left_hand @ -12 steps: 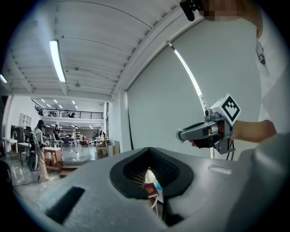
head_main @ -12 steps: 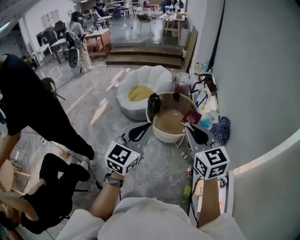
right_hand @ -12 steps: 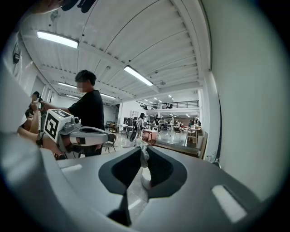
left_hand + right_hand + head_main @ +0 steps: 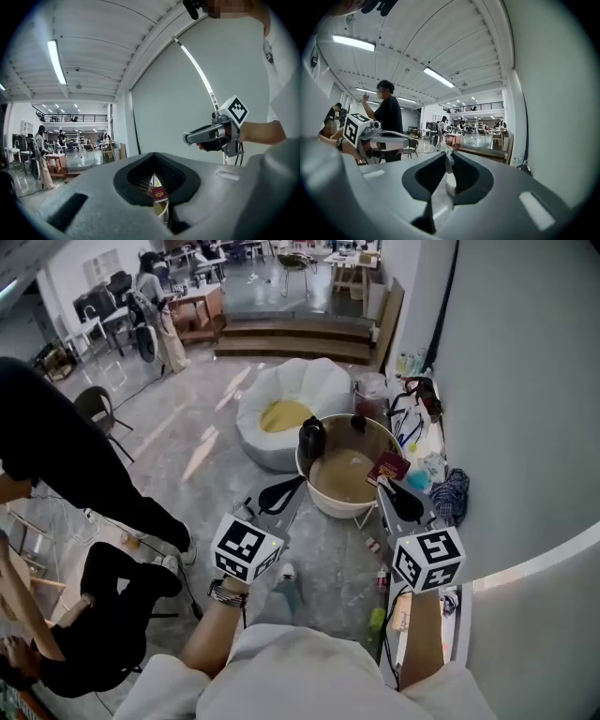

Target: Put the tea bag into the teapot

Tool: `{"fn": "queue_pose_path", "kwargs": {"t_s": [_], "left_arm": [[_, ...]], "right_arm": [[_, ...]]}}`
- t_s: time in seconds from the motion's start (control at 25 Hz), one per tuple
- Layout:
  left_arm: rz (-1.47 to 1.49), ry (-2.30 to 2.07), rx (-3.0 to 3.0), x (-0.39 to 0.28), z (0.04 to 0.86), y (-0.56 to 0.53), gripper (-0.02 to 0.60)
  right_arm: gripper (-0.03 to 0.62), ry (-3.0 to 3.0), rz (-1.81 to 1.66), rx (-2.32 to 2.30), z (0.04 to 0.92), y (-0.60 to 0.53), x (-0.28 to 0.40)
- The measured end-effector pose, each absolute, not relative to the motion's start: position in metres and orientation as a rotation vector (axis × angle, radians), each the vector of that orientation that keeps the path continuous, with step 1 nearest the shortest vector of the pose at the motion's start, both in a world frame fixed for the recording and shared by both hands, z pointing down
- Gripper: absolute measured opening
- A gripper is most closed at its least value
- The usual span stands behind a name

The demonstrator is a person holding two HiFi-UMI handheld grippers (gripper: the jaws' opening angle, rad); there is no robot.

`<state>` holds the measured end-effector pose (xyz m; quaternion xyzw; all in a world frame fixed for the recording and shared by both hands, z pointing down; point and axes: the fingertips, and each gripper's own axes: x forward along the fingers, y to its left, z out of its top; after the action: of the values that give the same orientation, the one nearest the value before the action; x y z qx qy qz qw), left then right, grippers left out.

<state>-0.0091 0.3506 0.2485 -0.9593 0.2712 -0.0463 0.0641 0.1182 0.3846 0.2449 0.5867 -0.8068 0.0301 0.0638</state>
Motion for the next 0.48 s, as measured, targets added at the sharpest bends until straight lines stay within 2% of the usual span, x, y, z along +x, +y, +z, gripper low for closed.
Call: {"fn": "queue_pose_path", "kwargs": {"t_s": [0.48], "left_arm": [[-0.158, 0.804, -2.907, 0.003, 0.261, 0.22, -0.002]], "right_arm": [[0.046, -2.432, 0.082, 1.8, 0.246, 0.259, 0.135]]}}
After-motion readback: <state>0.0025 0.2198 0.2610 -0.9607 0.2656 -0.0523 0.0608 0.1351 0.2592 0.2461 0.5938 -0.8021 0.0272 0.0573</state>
